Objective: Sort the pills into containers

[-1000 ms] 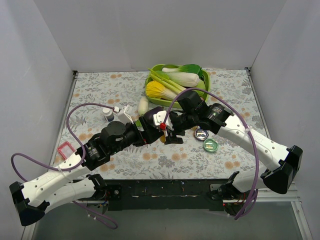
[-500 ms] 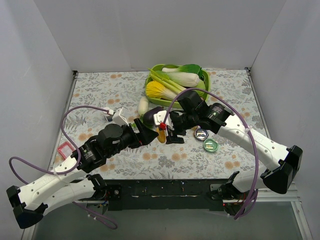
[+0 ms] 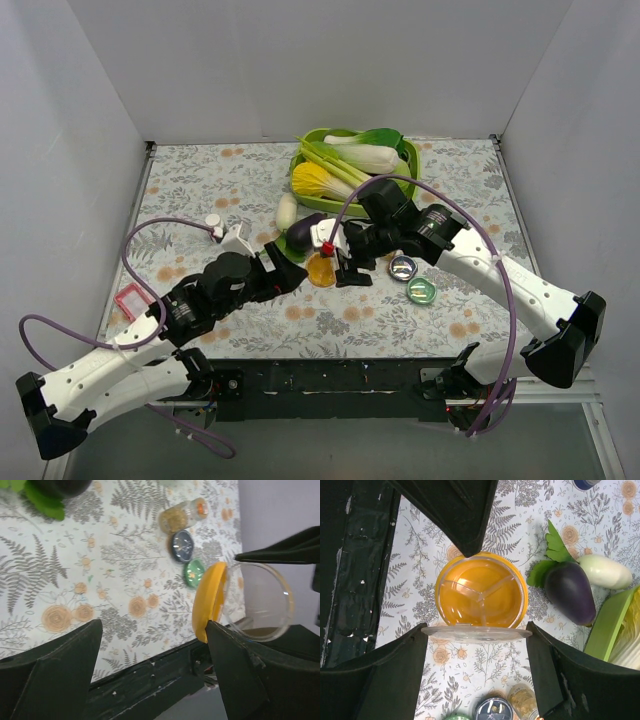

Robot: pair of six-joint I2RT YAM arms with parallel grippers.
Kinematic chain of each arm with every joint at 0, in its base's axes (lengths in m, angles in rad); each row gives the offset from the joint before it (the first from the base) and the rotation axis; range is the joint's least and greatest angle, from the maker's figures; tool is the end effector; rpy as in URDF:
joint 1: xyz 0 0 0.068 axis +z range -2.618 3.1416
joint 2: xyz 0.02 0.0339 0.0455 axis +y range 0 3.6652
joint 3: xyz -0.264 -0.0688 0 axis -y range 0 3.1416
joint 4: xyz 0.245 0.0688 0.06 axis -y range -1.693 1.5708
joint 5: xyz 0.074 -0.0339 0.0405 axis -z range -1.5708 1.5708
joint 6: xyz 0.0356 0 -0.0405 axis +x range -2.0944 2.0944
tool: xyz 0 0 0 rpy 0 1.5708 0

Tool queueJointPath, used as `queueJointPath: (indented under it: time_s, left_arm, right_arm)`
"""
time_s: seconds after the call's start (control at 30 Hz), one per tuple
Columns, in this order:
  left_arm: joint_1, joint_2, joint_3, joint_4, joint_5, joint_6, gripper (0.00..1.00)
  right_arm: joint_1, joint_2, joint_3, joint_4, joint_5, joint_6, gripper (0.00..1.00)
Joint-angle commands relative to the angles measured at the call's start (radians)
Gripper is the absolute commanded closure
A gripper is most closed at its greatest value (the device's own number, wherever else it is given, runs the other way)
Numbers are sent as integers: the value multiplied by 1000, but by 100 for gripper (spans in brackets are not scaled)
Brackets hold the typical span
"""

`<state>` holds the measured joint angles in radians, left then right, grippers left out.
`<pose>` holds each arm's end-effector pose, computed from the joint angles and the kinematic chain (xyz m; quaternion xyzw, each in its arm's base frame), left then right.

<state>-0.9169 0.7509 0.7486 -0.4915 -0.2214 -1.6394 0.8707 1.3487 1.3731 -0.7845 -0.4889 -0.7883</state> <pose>0.1083 -0.1285 0.3015 -0.3546 0.7781 -0.4607 0.2379 0.1687 0.2262 0.3643 -0.7221 0.5317 0.2380 0.3731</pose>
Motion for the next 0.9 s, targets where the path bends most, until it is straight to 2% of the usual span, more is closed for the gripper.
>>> queueJointPath:
  time_s: [0.0, 0.13, 0.33, 0.57, 0.73, 0.87]
  left_arm:
    - [9, -1, -57, -75, -18, -17, 14]
    - [12, -12, -71, -58, -3, -20, 12]
    - [13, -100, -57, 10, 42, 0, 2]
    - [13, -263, -117, 111, 126, 26, 2]
    - [13, -320, -198, 175, 185, 50, 2]
    - [15, -312, -207, 188, 192, 75, 2]
  right_arm:
    - [4, -33, 4, 68, -71, 12, 93]
    - [1, -37, -5, 71, -74, 12, 93]
    - [-4, -39, -20, 76, -80, 15, 93]
    - [-16, -48, -40, 79, -118, 8, 93]
    - [-25, -62, -74, 59, -191, -34, 92]
    - [-44, -56, -158, 57, -194, -116, 92]
